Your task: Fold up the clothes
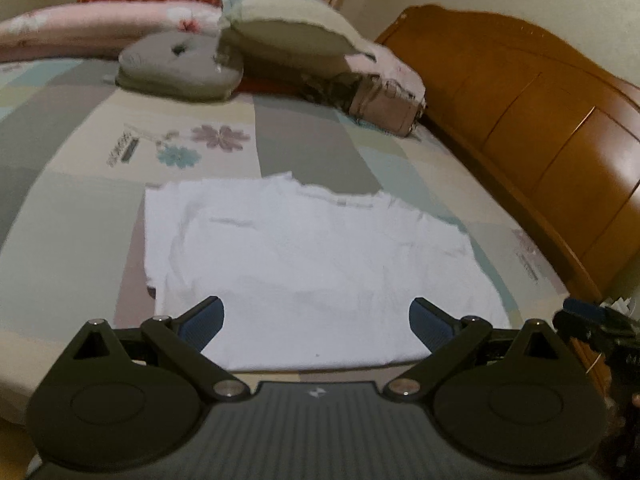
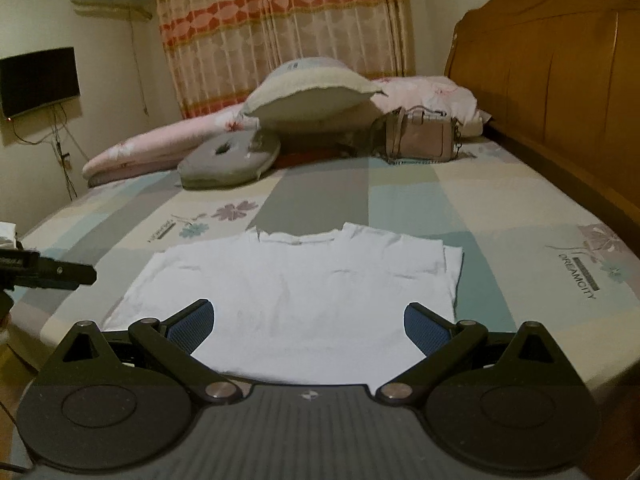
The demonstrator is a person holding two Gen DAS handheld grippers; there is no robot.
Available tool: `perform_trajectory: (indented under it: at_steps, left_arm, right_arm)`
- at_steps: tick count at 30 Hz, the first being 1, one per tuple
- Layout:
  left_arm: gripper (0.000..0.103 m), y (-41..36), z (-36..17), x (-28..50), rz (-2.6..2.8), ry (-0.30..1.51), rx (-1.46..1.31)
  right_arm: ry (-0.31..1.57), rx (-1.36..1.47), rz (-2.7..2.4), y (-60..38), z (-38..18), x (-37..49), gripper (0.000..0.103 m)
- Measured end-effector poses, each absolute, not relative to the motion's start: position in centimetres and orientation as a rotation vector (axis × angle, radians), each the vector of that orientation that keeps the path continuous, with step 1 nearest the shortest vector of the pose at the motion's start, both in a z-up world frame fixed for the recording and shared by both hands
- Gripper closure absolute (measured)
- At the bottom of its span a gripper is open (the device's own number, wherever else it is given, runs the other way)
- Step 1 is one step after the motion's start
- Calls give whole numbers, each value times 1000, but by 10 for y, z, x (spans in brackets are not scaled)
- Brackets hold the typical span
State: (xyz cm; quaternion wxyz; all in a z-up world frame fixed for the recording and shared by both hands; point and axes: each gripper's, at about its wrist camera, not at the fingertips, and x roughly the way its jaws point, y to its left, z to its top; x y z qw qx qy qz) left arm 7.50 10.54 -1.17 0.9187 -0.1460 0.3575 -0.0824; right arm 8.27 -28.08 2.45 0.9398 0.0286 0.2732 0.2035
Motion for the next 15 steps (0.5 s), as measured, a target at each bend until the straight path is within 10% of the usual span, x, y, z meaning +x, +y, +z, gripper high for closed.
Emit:
perform_trajectory:
  at_steps: [15]
  left_arm:
    - [4,123,-95,120,-130,900,-241]
  right_arm:
    - [710,-23,374,-250,-42,155,0]
